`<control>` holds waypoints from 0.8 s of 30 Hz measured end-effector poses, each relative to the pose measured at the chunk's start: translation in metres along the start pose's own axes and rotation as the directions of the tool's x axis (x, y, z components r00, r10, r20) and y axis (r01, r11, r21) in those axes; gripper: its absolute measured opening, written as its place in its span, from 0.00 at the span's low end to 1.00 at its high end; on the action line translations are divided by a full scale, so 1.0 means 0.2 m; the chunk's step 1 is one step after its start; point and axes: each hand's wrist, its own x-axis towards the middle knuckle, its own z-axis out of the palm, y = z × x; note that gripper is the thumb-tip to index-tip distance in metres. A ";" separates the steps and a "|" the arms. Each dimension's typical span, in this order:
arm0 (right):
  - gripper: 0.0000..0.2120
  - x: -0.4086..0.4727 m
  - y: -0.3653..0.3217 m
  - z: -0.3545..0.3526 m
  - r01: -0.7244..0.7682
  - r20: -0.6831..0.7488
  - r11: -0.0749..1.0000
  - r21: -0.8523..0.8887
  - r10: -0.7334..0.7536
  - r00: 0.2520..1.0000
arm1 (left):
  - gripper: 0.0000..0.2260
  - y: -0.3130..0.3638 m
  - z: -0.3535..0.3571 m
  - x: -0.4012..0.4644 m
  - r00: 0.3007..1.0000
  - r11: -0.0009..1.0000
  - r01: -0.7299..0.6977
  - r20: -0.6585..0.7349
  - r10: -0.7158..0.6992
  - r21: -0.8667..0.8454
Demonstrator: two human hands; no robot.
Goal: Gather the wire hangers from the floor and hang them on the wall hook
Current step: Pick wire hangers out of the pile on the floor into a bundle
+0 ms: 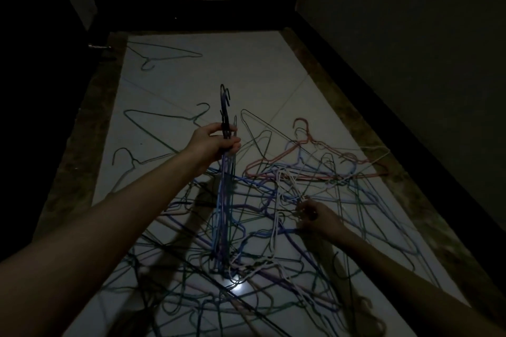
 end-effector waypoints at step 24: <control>0.09 -0.04 -0.57 -0.25 0.300 -0.291 0.851 0.432 -0.183 0.939 | 0.12 0.07 -0.06 -0.05 0.999 0.999 -0.021 -0.037 0.023 0.037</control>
